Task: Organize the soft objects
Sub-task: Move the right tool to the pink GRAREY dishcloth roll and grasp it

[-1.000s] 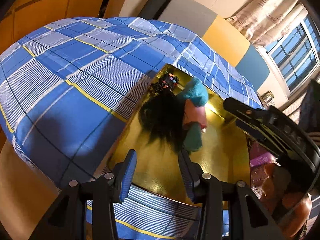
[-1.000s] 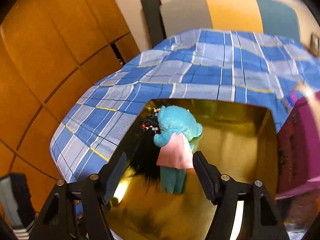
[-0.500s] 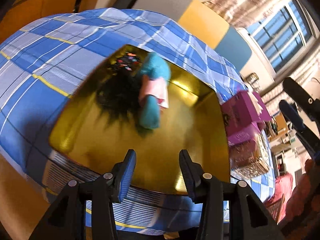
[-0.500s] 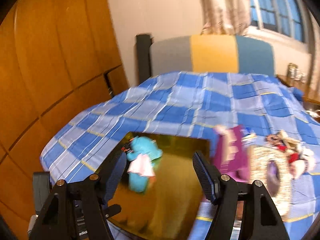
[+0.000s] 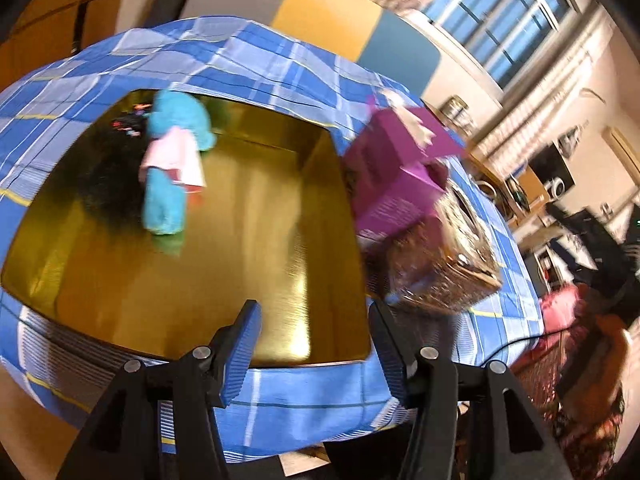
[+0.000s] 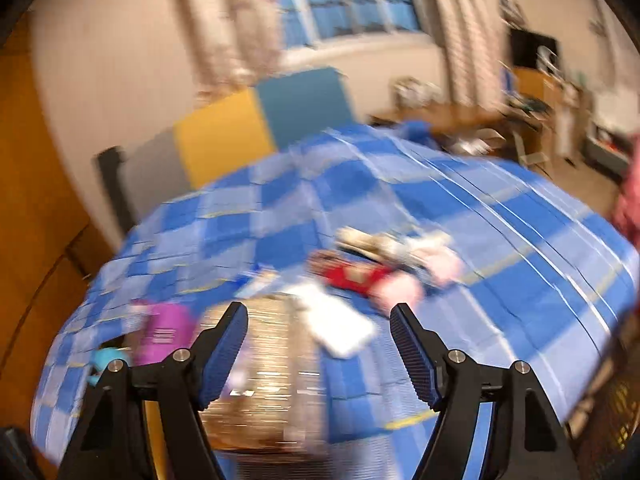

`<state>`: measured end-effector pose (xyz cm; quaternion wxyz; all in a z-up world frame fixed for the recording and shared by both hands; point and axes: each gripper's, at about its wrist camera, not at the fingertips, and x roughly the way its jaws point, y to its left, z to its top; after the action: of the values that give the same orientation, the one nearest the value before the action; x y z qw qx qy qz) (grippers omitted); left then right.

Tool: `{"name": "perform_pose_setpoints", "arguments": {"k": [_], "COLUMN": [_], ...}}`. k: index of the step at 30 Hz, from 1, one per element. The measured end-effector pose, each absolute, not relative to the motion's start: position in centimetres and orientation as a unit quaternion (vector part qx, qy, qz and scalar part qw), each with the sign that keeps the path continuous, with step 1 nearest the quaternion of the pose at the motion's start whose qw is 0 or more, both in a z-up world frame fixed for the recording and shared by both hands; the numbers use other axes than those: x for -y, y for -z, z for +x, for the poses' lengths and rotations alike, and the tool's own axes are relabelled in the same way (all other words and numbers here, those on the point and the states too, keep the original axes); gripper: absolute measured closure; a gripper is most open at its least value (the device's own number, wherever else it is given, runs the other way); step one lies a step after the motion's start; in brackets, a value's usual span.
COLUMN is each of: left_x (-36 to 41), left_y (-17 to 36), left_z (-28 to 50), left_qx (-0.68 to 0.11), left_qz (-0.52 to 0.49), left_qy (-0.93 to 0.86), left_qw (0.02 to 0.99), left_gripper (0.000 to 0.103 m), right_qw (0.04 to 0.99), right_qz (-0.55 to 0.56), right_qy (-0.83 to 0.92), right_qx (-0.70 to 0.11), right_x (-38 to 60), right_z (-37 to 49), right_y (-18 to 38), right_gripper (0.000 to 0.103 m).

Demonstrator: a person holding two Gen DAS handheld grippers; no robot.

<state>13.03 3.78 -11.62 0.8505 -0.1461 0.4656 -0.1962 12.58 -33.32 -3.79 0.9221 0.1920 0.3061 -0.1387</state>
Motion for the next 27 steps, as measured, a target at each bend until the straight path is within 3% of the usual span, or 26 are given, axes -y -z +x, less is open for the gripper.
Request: {"name": "perform_pose_setpoints", "arguments": {"k": [7,20,23,27], "left_x": [-0.3,3.3,3.4,3.7], "left_y": [11.2,10.2,10.1,10.1], "left_z": [12.1,11.4,11.4,11.6], "left_qx": [-0.462,-0.465,-0.465,-0.468], "left_qz": [-0.121,-0.08,-0.075,-0.074], "left_qy": [0.229,0.246,0.243,0.243], "left_qw": [0.848,0.846,0.848,0.847], "left_gripper": [0.047,0.047,0.047,0.047], "right_qw": [0.863,0.808,0.794,0.783], "right_qz": [0.257,0.376,0.393,0.398], "right_qy": [0.17,0.197,0.201,0.189], "right_qx": [-0.401,-0.409,-0.418,-0.438], "right_x": [41.1,47.8,48.3,48.6], "right_z": [13.2,23.5,24.9,26.1], "right_y": [12.1,15.5,16.6,18.3], "right_gripper": [0.028,0.03,0.034,0.05]}}
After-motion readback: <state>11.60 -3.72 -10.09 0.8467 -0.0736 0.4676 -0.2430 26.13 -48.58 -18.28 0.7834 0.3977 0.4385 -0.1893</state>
